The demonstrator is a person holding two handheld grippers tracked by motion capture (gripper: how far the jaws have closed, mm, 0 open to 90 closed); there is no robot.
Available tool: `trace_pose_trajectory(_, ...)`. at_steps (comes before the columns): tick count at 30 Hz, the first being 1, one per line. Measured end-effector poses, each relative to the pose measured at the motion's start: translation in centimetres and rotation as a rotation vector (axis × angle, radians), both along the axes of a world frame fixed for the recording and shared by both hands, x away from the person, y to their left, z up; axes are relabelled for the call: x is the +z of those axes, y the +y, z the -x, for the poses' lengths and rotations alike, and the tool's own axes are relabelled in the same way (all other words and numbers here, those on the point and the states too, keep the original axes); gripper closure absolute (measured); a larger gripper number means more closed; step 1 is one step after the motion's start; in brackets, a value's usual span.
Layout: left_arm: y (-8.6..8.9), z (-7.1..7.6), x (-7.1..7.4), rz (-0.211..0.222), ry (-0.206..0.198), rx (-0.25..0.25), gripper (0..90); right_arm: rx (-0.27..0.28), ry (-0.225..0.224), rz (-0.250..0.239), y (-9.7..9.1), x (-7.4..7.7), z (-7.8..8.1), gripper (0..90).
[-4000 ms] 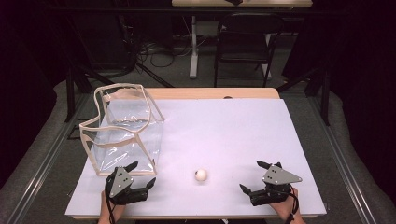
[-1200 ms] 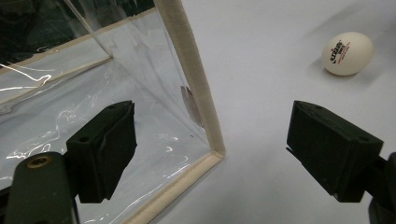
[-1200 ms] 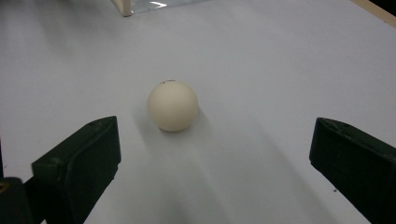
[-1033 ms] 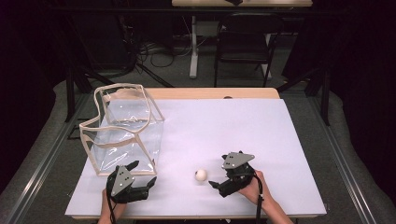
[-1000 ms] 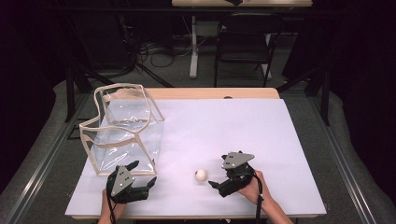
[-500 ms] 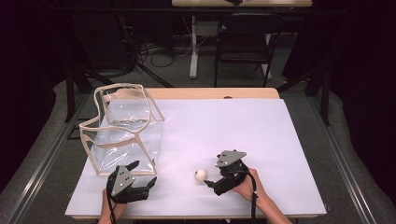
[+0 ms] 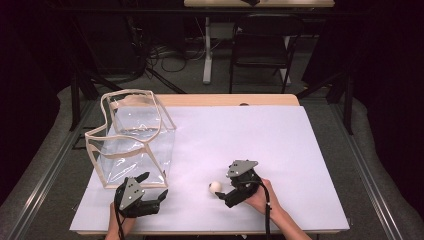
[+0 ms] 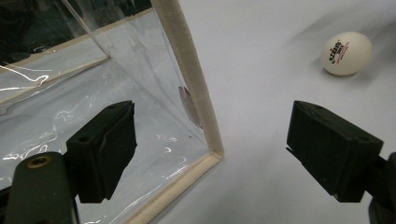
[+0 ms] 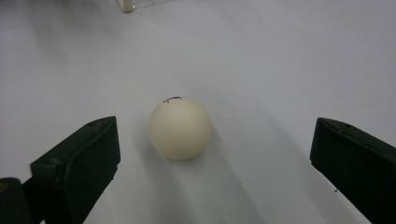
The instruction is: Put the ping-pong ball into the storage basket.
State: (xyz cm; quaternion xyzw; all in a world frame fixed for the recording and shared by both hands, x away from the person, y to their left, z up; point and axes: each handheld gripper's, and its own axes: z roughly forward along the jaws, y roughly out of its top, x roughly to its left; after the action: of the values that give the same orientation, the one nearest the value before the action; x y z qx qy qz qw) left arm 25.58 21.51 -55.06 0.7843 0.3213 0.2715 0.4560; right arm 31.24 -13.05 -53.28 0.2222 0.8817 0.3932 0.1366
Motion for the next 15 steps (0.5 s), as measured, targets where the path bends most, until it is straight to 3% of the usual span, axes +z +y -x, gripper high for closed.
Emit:
trace_pose_trajectory(9,-0.07,-0.05,-0.01,-0.004,-0.002,-0.004,16.0,-0.001,0.002,0.021,0.74,-0.42,-0.19,1.1)
trace_pose_trajectory(15,-0.07,-0.04,0.0,-0.003,-0.002,-0.006,16.0,0.005,0.023,0.01,1.0,-0.69,-0.22,0.6)
